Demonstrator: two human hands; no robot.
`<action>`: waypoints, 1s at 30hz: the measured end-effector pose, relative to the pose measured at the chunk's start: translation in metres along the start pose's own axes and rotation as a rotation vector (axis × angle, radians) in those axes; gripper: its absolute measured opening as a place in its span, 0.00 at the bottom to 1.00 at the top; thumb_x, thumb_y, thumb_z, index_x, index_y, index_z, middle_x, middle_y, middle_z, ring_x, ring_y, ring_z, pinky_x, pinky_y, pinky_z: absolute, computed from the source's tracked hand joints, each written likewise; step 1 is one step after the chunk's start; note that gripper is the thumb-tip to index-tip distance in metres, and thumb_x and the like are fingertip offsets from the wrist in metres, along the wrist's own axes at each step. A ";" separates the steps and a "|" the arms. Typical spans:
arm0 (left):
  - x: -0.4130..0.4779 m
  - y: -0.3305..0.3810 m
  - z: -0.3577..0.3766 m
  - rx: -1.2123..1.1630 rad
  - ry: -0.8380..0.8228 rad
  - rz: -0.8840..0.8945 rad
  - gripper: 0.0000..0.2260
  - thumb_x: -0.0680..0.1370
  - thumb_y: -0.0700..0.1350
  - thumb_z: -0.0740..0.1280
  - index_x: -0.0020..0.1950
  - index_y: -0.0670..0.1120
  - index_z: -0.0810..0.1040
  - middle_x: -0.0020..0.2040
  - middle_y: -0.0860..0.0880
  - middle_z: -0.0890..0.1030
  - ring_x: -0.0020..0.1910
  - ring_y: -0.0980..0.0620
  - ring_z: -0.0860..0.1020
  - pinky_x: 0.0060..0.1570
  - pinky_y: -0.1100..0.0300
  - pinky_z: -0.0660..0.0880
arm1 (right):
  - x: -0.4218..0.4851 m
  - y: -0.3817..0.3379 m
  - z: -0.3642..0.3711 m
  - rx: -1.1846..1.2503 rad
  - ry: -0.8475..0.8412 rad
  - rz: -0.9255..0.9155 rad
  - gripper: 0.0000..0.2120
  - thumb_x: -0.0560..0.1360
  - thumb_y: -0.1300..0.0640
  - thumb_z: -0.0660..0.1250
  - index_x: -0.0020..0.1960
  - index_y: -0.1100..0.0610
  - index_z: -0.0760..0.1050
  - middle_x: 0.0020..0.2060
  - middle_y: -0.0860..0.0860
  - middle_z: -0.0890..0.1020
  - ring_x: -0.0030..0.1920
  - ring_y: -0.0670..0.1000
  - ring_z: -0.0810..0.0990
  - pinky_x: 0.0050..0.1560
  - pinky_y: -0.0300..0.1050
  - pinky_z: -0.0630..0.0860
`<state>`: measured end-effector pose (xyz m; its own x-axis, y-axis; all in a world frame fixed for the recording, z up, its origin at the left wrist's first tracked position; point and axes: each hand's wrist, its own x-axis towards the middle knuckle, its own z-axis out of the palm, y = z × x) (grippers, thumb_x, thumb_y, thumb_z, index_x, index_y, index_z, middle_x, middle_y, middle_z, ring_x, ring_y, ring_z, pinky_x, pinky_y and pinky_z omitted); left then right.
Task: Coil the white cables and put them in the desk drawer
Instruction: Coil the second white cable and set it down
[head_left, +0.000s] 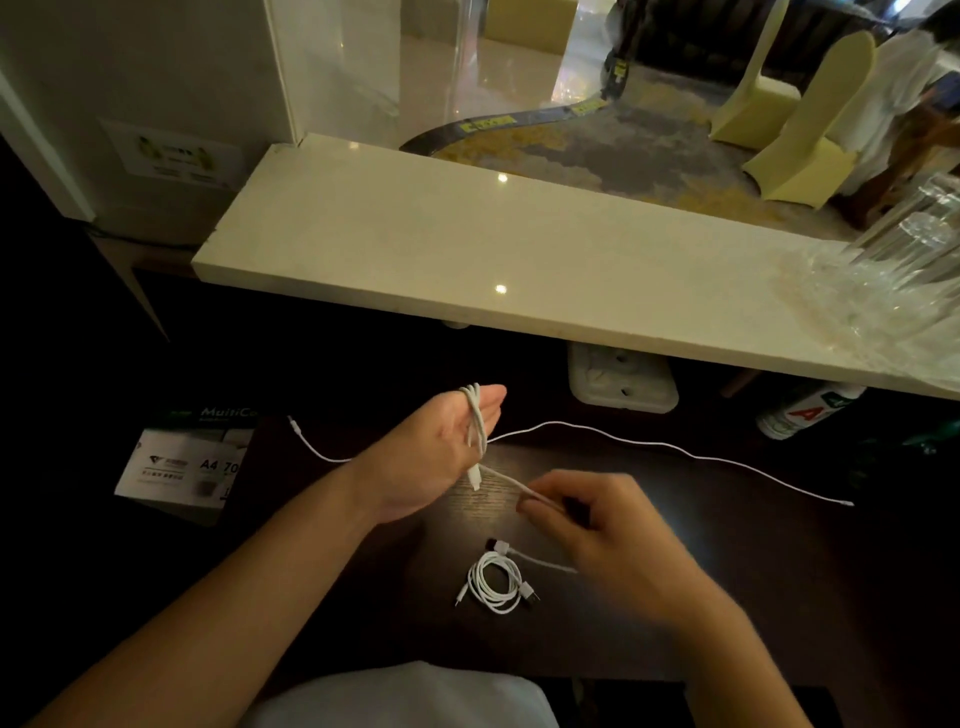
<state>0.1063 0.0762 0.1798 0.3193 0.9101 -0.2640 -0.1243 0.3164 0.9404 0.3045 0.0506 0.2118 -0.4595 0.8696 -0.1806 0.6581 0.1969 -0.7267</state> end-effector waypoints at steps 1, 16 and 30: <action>0.000 -0.002 0.002 0.060 -0.030 -0.016 0.30 0.77 0.23 0.54 0.78 0.41 0.57 0.78 0.45 0.61 0.76 0.53 0.61 0.74 0.59 0.58 | 0.001 -0.007 -0.012 -0.131 -0.014 -0.070 0.07 0.77 0.54 0.67 0.43 0.54 0.81 0.32 0.51 0.81 0.31 0.46 0.76 0.34 0.38 0.72; -0.010 0.008 0.026 0.209 -0.370 -0.062 0.26 0.77 0.25 0.57 0.72 0.42 0.67 0.74 0.45 0.68 0.73 0.55 0.67 0.73 0.61 0.61 | 0.065 -0.040 -0.079 -0.119 -0.128 -0.256 0.04 0.67 0.57 0.78 0.40 0.55 0.84 0.33 0.47 0.85 0.35 0.41 0.81 0.41 0.35 0.77; -0.011 0.014 0.005 -0.670 -0.528 0.055 0.39 0.67 0.43 0.66 0.75 0.30 0.57 0.76 0.32 0.61 0.77 0.37 0.58 0.77 0.43 0.48 | 0.024 0.039 0.033 0.866 -0.045 0.137 0.12 0.77 0.53 0.67 0.36 0.55 0.81 0.22 0.47 0.67 0.24 0.46 0.61 0.26 0.38 0.59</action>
<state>0.1058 0.0697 0.1971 0.6716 0.7377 0.0689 -0.6285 0.5179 0.5803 0.2994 0.0639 0.1574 -0.4447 0.8384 -0.3153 0.0332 -0.3363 -0.9412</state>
